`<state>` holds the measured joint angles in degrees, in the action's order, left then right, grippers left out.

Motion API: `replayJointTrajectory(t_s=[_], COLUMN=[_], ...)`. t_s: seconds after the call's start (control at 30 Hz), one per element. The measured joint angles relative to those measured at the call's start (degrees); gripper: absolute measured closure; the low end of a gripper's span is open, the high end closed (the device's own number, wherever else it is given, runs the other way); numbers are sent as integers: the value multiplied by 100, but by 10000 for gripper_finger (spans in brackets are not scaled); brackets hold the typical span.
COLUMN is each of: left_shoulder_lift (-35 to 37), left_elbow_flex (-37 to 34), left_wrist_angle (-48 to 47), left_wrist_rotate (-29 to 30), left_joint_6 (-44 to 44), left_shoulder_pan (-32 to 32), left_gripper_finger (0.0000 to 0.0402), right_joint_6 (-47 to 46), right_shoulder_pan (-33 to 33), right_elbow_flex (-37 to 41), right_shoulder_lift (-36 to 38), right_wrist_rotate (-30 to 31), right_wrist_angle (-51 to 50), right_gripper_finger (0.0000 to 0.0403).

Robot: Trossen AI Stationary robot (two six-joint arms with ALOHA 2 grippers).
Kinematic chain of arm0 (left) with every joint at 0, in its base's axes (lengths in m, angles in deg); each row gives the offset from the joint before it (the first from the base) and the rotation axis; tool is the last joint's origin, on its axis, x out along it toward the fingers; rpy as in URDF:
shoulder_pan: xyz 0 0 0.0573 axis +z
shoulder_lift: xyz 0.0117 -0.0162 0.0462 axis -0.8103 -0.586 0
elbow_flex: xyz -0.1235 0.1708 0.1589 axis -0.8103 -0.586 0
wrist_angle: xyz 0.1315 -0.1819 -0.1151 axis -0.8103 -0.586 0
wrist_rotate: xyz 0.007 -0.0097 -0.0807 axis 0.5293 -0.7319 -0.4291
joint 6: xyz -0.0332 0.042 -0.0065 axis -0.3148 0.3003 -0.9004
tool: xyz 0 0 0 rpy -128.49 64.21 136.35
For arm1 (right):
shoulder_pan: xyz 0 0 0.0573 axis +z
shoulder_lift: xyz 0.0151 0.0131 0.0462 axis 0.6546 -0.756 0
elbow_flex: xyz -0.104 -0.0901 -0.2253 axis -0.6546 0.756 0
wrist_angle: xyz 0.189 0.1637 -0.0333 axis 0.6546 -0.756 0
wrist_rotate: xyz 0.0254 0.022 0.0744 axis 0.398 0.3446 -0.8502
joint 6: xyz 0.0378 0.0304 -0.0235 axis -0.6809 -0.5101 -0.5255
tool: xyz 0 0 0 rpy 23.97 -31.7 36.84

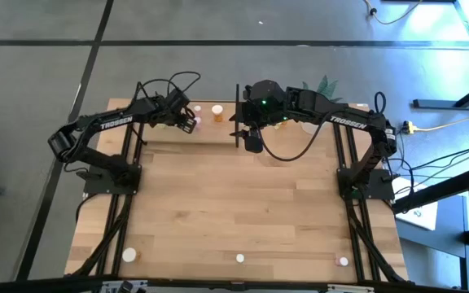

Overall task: Pick and place medicine bottles onto shelf by color
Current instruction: Put the bottom orange pill bottle on the shelf and align it with the other orange pill bottle

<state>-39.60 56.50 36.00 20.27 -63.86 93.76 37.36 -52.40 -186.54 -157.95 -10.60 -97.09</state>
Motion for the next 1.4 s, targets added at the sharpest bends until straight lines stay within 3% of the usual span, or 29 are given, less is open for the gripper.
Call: replayJointTrajectory(t_s=[0.4,0.67,0.83,1.1,1.4], left_shoulder_lift=[1268,2586,3008,3094,3094], left_elbow_flex=[2,4,4,4,4], left_wrist_angle=[-5,-414,-941,-1675,-1690], left_wrist_rotate=[-78,-587,-1060,-1413,-1395], left_joint_6=[1127,1923,2048,1539,8], left_shoulder_pan=[-388,-1516,-2383,-3838,-5212], left_gripper_finger=[248,248,248,248,248], right_joint_6=[-1,-1,1,-1,-193], right_shoulder_pan=[0,0,0,0,73], right_elbow_flex=[0,0,0,0,0], right_shoulder_lift=[0,0,0,-1,-2], right_wrist_rotate=[0,0,0,0,-72], right_wrist_angle=[-1,1,-1,14,-41], right_gripper_finger=[172,172,172,172,172])
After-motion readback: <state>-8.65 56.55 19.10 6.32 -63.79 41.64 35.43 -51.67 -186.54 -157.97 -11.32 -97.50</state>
